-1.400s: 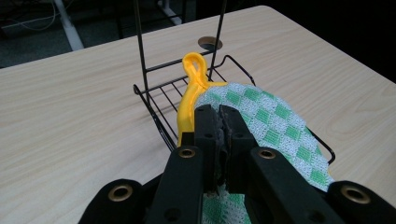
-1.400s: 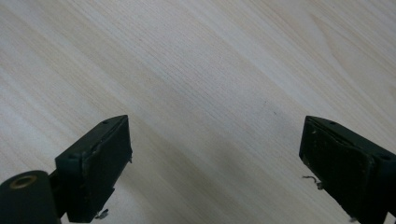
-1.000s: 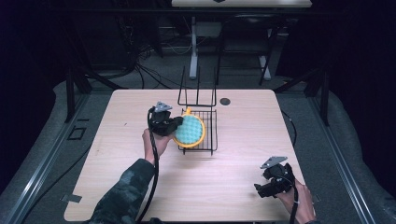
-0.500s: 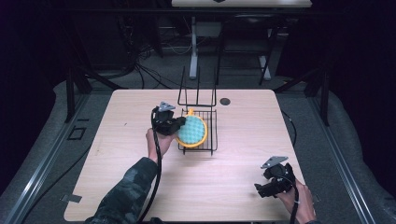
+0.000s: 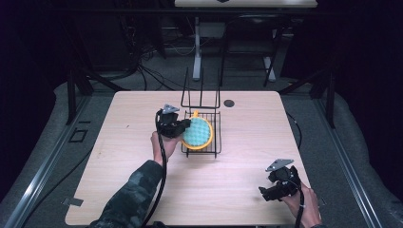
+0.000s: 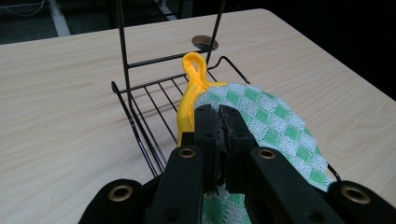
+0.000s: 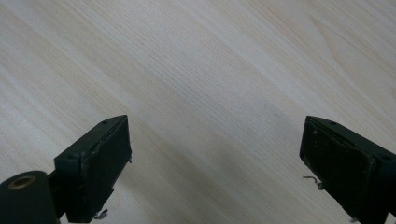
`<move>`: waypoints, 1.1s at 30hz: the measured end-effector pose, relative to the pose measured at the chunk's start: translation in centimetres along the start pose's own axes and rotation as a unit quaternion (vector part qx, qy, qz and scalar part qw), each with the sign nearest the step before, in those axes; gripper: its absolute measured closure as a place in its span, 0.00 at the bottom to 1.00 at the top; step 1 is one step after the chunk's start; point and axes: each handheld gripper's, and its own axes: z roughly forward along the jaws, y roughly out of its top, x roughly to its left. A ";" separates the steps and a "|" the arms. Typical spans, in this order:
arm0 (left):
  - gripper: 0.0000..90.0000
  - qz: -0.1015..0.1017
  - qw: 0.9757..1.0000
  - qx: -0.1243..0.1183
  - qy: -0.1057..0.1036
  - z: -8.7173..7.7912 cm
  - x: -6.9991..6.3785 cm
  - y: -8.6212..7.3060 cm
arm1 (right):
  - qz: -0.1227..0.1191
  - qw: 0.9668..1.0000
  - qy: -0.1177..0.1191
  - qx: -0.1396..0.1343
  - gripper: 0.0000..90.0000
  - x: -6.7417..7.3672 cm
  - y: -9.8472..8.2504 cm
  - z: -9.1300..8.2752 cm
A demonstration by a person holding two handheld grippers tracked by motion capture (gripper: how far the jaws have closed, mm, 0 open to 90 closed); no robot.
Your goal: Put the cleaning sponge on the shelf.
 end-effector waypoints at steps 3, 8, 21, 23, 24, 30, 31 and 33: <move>0.97 -0.005 1.000 -0.002 -0.002 0.2 -0.1 -0.1 | -0.002 1.000 0.000 0.003 0.09 0.0 0.0 0.1; 0.97 -0.006 1.000 -0.002 -0.002 0.4 -0.3 -0.2 | -0.001 1.000 0.000 0.001 0.09 0.0 0.0 0.0; 0.97 -0.022 1.000 0.011 -0.008 2.1 -0.7 -0.8 | -0.003 1.000 -0.001 0.005 0.09 0.0 0.0 0.1; 0.97 -0.020 1.000 0.012 -0.005 2.3 -0.7 -0.8 | -0.004 1.000 0.000 0.006 0.10 0.1 0.0 0.0; 0.97 -0.021 1.000 0.014 -0.005 2.4 -0.7 -0.9 | -0.004 1.000 -0.001 0.004 0.10 0.1 0.0 0.0; 0.97 -0.024 0.999 0.024 -0.002 3.2 -0.5 -1.2 | -0.003 1.000 0.000 0.006 0.10 0.1 0.0 0.0; 0.97 -0.025 0.999 0.025 -0.002 3.3 -0.5 -1.2 | -0.004 1.000 -0.001 0.007 0.10 0.1 0.0 0.0; 0.97 -0.026 0.999 0.029 -0.003 3.5 -0.3 -1.3 | -0.003 1.000 -0.003 0.005 0.10 0.1 -0.1 0.0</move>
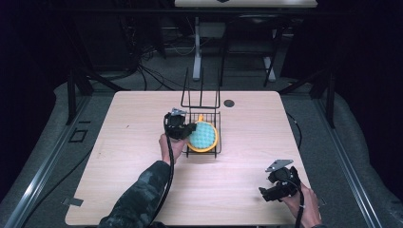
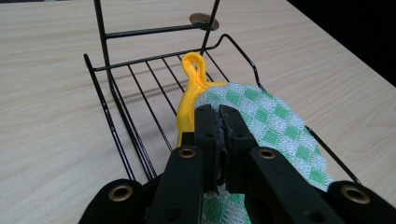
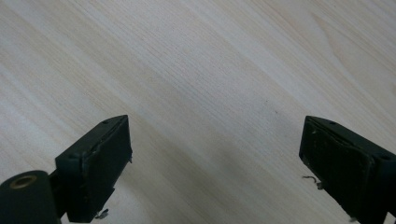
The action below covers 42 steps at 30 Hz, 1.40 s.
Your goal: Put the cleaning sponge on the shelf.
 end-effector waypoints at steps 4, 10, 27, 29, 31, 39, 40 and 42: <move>0.97 0.004 1.000 0.011 -0.001 0.4 0.3 -0.1 | -0.001 1.000 0.001 0.002 0.10 0.0 0.0 0.1; 0.97 0.014 1.000 0.019 0.003 0.9 0.7 -0.1 | 0.000 1.000 0.001 0.002 0.10 0.0 0.0 0.1; 0.95 0.019 1.000 0.022 -0.002 1.7 1.0 0.0 | -0.002 1.000 0.003 0.003 0.10 0.0 0.0 0.1; 0.93 0.018 1.000 0.024 -0.006 1.7 1.0 0.0 | -0.002 1.000 0.003 0.003 0.10 0.0 0.0 0.1; 0.92 0.019 0.999 0.026 -0.005 1.8 1.0 0.1 | -0.001 1.000 0.003 0.003 0.10 0.0 0.0 0.1; 0.89 0.025 0.999 0.033 -0.009 1.7 0.9 0.3 | -0.003 1.000 0.002 0.004 0.10 0.0 -0.1 0.1; 0.88 0.026 0.999 0.034 -0.009 1.7 0.9 0.3 | -0.001 1.000 0.004 0.003 0.10 0.0 -0.1 0.1; 0.83 0.023 0.999 0.035 -0.013 1.6 1.0 0.3 | -0.001 1.000 0.004 0.002 0.10 0.0 0.0 0.0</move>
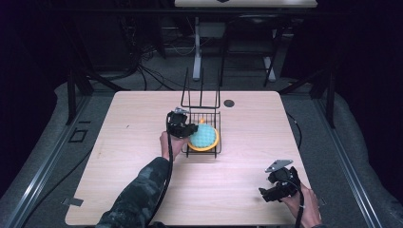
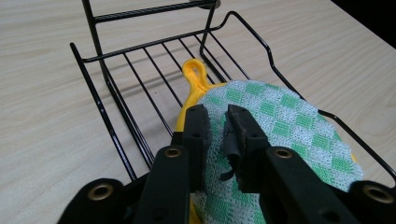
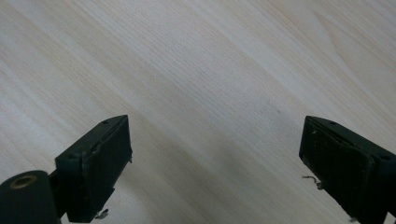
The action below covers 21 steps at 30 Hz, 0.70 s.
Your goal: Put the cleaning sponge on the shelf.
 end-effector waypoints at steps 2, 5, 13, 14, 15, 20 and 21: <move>0.76 0.001 1.000 0.002 -0.003 0.0 0.1 0.0 | 0.002 1.000 -0.001 -0.002 0.10 0.0 0.0 0.0; 0.57 0.002 1.000 0.008 0.011 -0.3 0.0 0.2 | 0.002 1.000 -0.001 -0.001 0.10 0.0 0.0 -0.1; 0.34 0.007 1.000 0.009 0.015 -1.6 0.0 0.4 | 0.003 1.000 0.000 -0.005 0.10 0.1 0.0 -0.2; 0.31 0.010 1.000 0.007 0.016 -1.8 -0.1 0.4 | 0.003 1.000 0.000 -0.005 0.10 0.1 0.0 -0.2; 0.29 0.010 1.000 0.006 0.014 -2.0 -0.1 0.4 | 0.003 1.000 0.000 -0.005 0.10 0.1 0.0 -0.2; 0.21 0.014 1.000 0.009 0.017 -3.0 0.0 0.5 | 0.002 1.000 -0.001 -0.006 0.10 0.1 0.0 -0.2; 0.20 0.010 1.000 0.009 0.018 -3.2 -0.1 0.4 | 0.002 1.000 -0.001 -0.007 0.10 0.1 0.0 -0.2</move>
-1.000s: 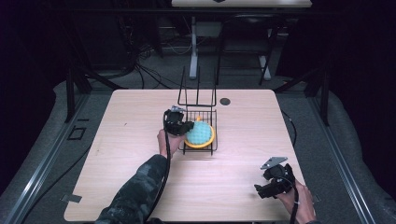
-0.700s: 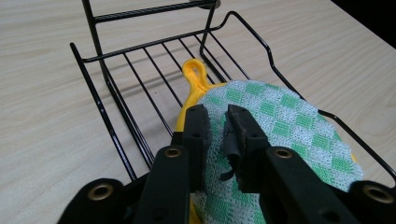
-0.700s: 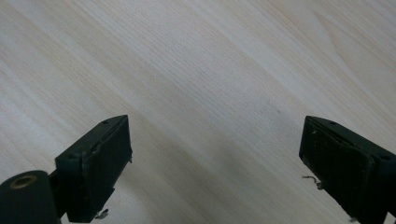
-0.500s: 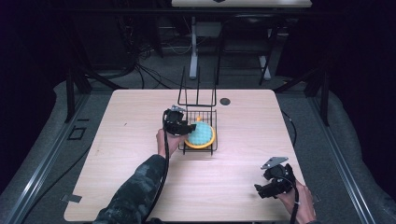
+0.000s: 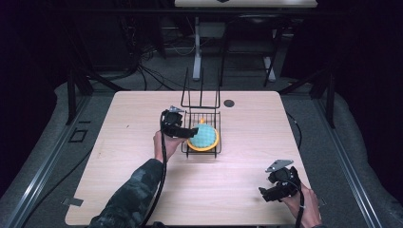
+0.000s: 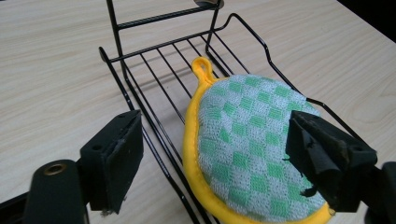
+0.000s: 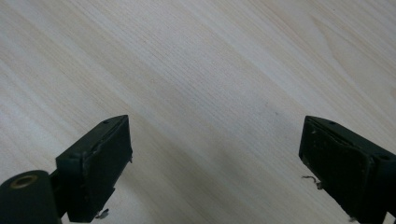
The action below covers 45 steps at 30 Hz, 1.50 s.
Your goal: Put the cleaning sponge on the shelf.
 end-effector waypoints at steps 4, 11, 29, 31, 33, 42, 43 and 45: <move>0.17 0.004 1.000 0.001 0.001 -1.0 0.4 -0.1 | -0.001 1.000 -0.001 0.000 0.10 0.0 0.0 0.0; 0.15 0.006 1.000 0.000 0.004 -2.7 0.8 -0.7 | -0.001 1.000 -0.002 0.000 0.10 0.0 0.0 0.0; 0.04 0.016 0.999 0.028 0.023 -8.0 2.3 -4.5 | -0.005 1.000 -0.006 0.000 0.10 0.5 0.1 -0.2; 0.03 0.020 0.999 0.028 0.026 -8.5 2.4 -4.8 | -0.005 1.000 -0.007 -0.001 0.10 0.5 0.1 -0.2; 0.02 0.027 0.999 0.032 0.029 -9.1 2.3 -5.3 | -0.005 1.000 -0.007 -0.001 0.11 0.5 0.1 -0.2; 0.00 0.027 0.998 0.054 0.025 -10.8 2.7 -7.3 | -0.003 1.000 -0.007 -0.001 0.11 0.5 0.1 -0.2; 0.00 0.025 0.998 0.052 0.029 -11.1 2.8 -7.5 | -0.003 1.000 -0.007 -0.001 0.11 0.5 0.1 -0.1; 0.00 0.025 0.998 0.054 0.031 -11.4 3.0 -7.8 | -0.003 1.000 -0.007 -0.001 0.11 0.5 0.1 -0.1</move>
